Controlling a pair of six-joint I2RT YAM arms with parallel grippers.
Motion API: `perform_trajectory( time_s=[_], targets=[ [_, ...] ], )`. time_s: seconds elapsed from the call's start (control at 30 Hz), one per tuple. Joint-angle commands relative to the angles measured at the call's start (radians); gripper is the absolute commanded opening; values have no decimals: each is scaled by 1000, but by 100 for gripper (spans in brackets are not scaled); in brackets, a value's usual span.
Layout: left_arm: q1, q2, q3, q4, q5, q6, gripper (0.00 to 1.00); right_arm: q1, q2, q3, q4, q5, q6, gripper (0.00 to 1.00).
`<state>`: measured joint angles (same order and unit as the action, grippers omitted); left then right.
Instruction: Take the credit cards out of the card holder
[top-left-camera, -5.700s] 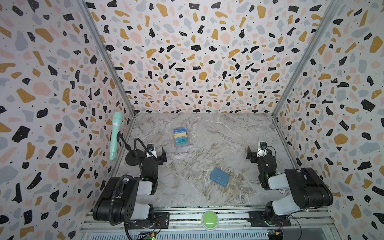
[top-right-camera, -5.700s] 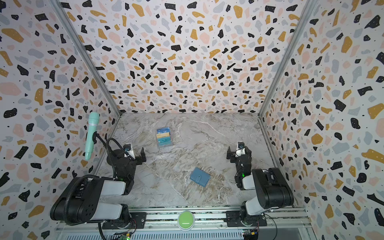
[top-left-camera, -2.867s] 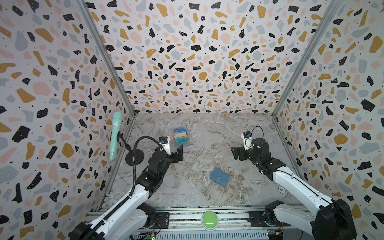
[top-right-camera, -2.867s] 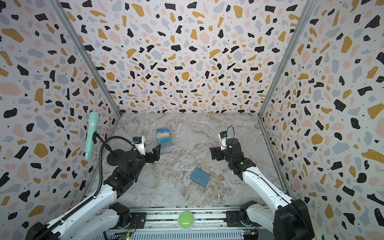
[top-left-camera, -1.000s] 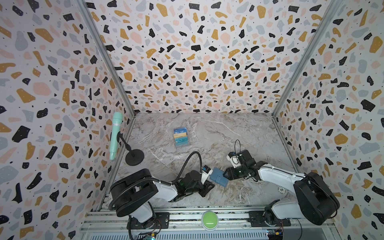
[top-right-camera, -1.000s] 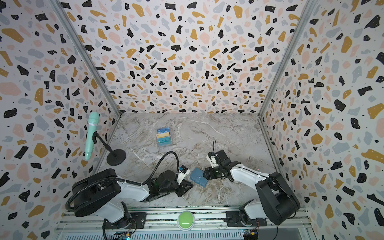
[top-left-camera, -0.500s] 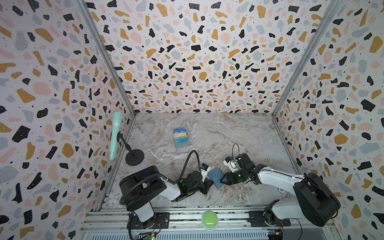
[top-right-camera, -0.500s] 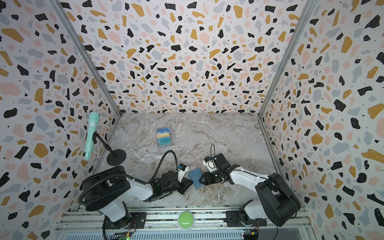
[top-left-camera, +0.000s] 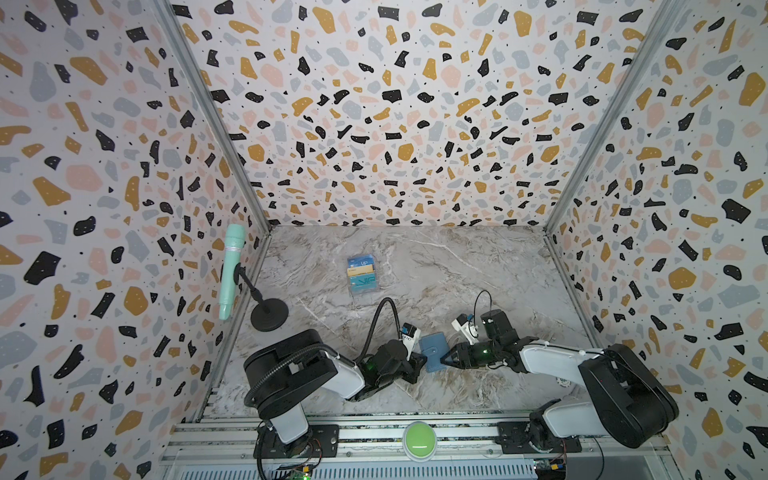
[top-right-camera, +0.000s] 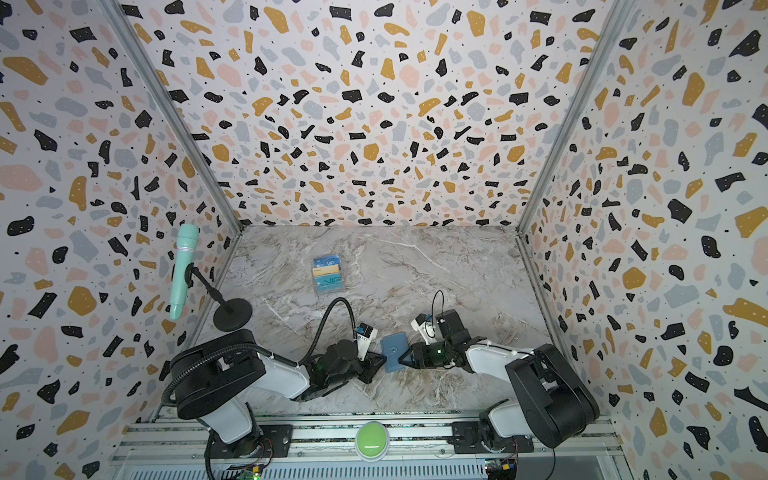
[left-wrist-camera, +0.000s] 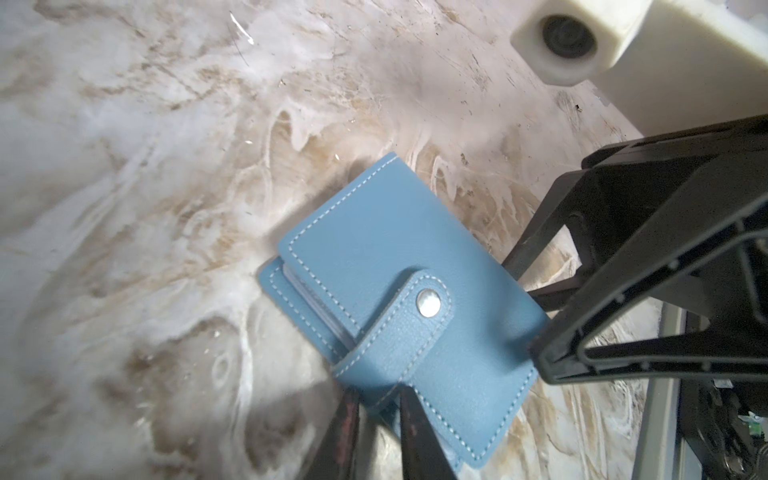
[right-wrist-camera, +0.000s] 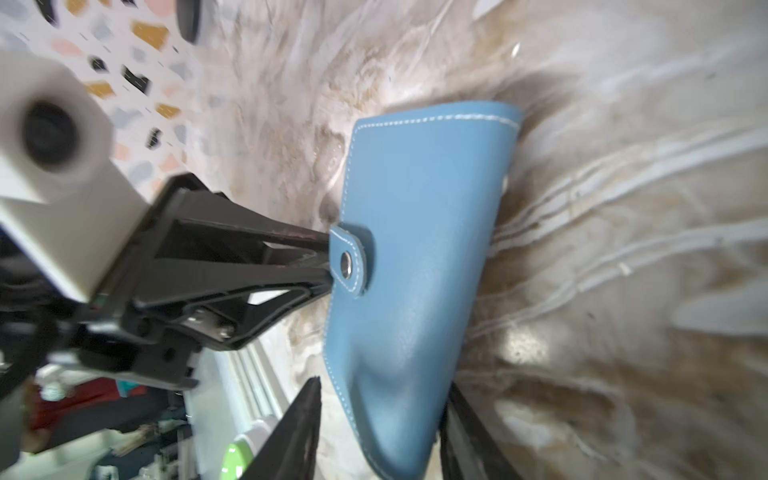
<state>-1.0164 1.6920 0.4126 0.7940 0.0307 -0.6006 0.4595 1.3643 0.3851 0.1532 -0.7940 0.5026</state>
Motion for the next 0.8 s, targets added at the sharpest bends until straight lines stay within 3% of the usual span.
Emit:
perform_trajectory(
  time_s=[0.0,0.27,0.57,0.77],
  targets=[
    [-4,34,12,-17,-11,-11,21,-13,-50,-19,148,-116,71,43],
    [-4,34,19,-21,-19,-13,21,-26,-45,-57,257,-128,140,35],
    [-2,-1,10,-40,-48,-13,21,-25,-55,-17,137,32,78,18],
    [-3,-90,29,-143,-82,-14,24,-18,-206,-19,109,139,33,7]
  ],
)
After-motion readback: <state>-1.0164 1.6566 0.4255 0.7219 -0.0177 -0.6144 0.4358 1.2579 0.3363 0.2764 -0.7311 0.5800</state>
